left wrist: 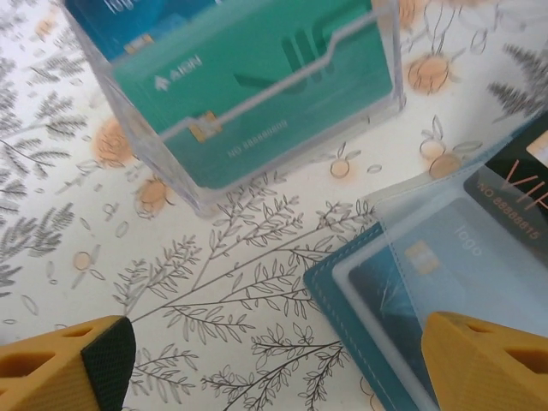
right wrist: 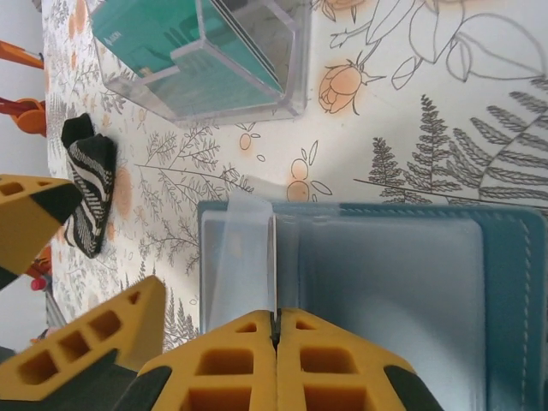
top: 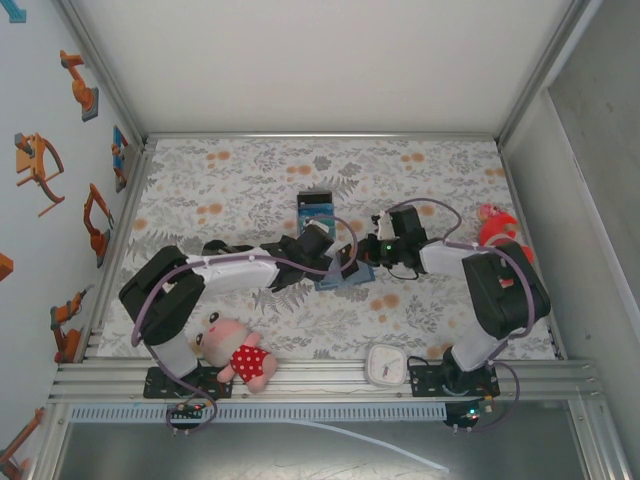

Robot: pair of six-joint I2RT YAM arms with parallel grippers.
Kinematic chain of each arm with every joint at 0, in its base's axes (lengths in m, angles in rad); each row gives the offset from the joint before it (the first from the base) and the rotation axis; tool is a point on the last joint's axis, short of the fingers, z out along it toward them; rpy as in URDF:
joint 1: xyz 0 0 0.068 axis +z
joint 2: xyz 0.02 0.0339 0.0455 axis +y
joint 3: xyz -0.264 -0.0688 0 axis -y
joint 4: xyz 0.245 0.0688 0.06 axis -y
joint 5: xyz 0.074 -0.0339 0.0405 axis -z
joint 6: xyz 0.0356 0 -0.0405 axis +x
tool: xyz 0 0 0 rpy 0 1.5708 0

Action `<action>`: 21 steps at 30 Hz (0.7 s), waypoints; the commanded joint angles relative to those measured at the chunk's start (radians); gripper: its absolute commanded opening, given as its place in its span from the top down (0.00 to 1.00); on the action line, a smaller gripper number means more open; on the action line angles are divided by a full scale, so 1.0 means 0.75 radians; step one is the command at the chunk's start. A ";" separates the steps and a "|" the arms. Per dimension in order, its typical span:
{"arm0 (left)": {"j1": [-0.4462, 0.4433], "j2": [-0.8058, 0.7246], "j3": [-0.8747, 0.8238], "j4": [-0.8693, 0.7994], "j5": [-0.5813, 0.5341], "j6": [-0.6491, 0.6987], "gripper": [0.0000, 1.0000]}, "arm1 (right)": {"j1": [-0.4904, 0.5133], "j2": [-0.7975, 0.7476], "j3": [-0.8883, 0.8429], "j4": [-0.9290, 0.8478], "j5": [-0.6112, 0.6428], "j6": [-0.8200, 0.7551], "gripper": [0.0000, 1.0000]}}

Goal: Take the credit cards out of the card holder

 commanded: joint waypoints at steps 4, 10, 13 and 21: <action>-0.010 -0.178 -0.010 -0.044 -0.085 -0.055 0.12 | -0.008 -0.224 -0.004 -0.134 0.131 -0.158 1.00; -0.008 -0.315 -0.029 0.063 -0.190 -0.094 0.11 | -0.008 -0.422 -0.056 -0.087 0.120 -0.201 1.00; -0.006 -0.379 -0.050 0.165 -0.197 -0.107 0.08 | -0.009 -0.505 -0.074 -0.043 0.065 -0.210 1.00; 0.052 -0.539 -0.131 0.371 -0.052 -0.130 0.00 | -0.009 -0.670 -0.136 0.090 -0.004 -0.187 1.00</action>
